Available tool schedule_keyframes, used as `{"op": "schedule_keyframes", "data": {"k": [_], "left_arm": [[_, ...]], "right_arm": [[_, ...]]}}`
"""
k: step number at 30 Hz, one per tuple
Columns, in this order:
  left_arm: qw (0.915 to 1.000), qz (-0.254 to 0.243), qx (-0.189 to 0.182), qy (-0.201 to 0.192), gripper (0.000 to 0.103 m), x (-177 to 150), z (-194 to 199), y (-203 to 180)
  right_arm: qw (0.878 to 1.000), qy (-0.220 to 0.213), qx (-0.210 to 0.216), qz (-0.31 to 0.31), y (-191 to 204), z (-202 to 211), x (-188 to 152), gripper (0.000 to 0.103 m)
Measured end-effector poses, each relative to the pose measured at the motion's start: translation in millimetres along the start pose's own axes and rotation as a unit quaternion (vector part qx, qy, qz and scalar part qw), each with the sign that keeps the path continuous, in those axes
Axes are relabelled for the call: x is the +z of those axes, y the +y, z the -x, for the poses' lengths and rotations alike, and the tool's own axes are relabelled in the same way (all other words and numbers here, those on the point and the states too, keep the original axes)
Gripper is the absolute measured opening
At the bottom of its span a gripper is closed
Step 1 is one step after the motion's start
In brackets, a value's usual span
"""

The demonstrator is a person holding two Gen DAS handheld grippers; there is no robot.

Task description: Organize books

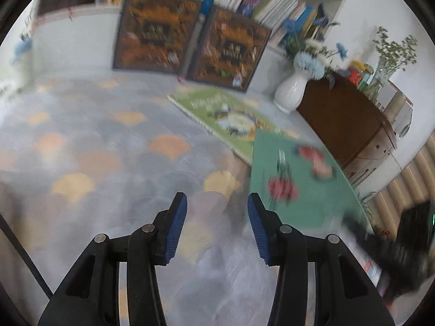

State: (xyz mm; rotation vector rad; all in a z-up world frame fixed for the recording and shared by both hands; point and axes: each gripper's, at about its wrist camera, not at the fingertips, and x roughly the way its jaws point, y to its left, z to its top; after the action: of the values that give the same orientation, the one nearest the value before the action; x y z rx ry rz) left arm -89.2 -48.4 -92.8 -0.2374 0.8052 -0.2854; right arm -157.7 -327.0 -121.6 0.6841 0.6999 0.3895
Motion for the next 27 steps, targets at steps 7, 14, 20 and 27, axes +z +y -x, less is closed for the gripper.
{"op": "schedule_keyframes", "data": {"k": [7, 14, 20, 27], "left_arm": [[0.9994, -0.006, 0.031, 0.011, 0.049, -49, 54, 17], [0.9991, 0.013, 0.004, 0.041, 0.049, -84, 66, 16], [0.9931, -0.013, -0.039, 0.110, 0.049, -115, 35, -17], [0.9903, -0.059, 0.020, 0.124, 0.050, -112, 22, -21]], "right_arm": [[0.981, 0.189, 0.041, 0.021, 74, -29, -101, 0.030], [0.977, 0.163, 0.047, 0.132, 86, 8, -79, 0.060], [0.968, 0.102, -0.140, 0.182, 17, -37, 18, 0.066], [0.959, 0.205, -0.117, 0.157, -6, -70, 24, 0.073]]}}
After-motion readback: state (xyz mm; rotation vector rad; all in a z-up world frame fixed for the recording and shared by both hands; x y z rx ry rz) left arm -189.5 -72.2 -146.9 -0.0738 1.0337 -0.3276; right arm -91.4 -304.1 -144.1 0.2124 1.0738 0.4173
